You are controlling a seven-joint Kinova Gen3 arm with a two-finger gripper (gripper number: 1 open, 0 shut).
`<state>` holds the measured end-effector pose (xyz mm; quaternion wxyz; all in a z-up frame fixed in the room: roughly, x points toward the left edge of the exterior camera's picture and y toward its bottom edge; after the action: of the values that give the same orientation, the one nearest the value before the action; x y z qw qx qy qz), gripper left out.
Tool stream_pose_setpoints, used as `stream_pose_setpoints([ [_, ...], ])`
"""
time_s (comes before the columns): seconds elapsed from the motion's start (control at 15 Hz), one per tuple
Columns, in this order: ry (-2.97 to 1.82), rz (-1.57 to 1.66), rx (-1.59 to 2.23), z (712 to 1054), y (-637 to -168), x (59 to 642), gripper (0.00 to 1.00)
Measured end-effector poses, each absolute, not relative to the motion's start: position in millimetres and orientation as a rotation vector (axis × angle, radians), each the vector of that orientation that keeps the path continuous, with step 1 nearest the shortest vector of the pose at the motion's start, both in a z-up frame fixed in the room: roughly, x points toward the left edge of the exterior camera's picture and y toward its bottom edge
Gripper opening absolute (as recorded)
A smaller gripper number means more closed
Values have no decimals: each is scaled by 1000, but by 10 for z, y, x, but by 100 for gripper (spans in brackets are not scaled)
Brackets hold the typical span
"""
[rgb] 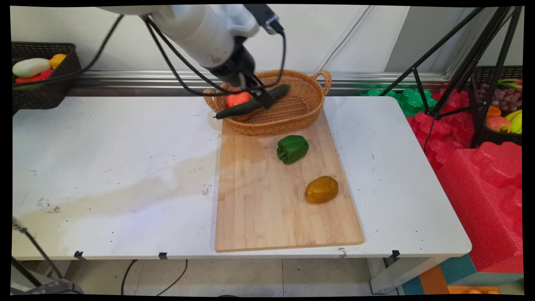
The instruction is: Pick up the cucumber from the vegetable basket
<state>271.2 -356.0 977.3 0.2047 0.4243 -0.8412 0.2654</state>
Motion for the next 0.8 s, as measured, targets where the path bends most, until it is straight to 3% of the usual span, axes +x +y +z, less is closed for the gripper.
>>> stream_pose_setpoints([
  [0.4,-2312,824,1297,9816,-3945,3051,100],
  [0.8,-2325,800,1379,9507,-4628,3121,100],
])
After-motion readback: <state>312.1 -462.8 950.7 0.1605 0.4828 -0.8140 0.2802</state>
